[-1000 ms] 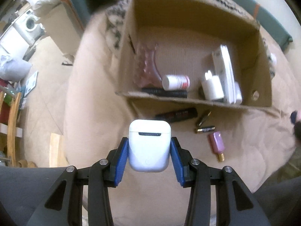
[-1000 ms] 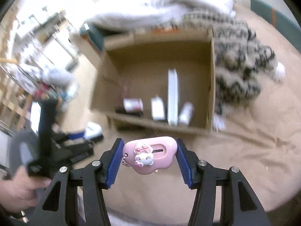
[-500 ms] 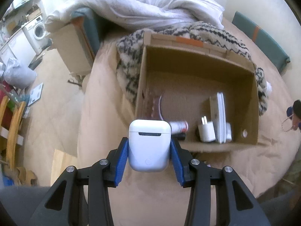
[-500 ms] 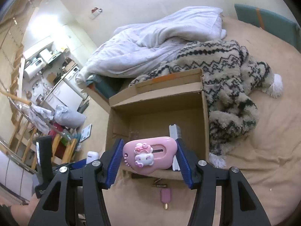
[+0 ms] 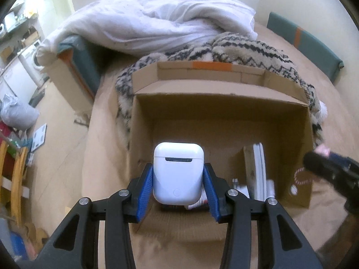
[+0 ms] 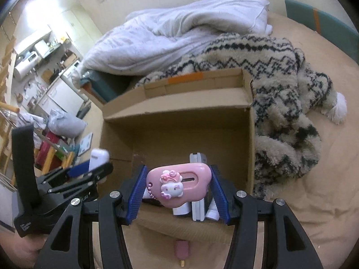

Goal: Organize rigid objects
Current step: 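Carry the earbud case and pink clip over the box, then lower both items into the box and open both grippers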

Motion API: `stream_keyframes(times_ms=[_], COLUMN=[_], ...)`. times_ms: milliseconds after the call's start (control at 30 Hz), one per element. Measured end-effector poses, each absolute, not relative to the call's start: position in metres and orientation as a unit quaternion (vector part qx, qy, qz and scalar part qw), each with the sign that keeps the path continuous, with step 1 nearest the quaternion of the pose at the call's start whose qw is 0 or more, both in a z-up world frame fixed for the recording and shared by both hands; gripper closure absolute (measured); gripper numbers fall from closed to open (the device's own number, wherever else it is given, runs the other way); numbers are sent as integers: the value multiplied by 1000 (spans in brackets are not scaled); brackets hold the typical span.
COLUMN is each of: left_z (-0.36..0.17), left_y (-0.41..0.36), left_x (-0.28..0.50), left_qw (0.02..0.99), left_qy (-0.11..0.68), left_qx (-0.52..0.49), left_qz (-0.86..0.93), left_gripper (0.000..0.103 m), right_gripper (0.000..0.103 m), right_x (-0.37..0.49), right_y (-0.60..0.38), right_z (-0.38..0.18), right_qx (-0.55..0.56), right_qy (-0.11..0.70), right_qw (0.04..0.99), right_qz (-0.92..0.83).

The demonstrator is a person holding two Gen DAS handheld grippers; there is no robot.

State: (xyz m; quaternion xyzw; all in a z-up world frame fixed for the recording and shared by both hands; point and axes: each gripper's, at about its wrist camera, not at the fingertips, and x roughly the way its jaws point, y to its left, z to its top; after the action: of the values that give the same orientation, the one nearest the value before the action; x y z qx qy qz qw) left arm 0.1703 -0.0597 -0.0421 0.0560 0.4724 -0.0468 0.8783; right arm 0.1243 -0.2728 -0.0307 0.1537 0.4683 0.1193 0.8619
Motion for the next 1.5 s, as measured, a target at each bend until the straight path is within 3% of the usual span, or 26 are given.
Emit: stream_keyframes(times_ms=[200, 733, 1500], left_z=[-75, -102, -104], left_y=[-59, -55, -62], left_x=[182, 184, 185], left_qw=[862, 847, 846], left_qy=[503, 529, 527], left_qx=[40, 42, 66], left_qz=[-42, -34, -34], left_gripper=[63, 63, 63], right_gripper=[45, 44, 44], right_x=[128, 129, 136], right_y=[-265, -246, -253], right_z=[-53, -92, -91], right_qx=[138, 112, 149], right_qy=[495, 561, 551], right_qw=[850, 814, 815], right_qz=[111, 106, 98])
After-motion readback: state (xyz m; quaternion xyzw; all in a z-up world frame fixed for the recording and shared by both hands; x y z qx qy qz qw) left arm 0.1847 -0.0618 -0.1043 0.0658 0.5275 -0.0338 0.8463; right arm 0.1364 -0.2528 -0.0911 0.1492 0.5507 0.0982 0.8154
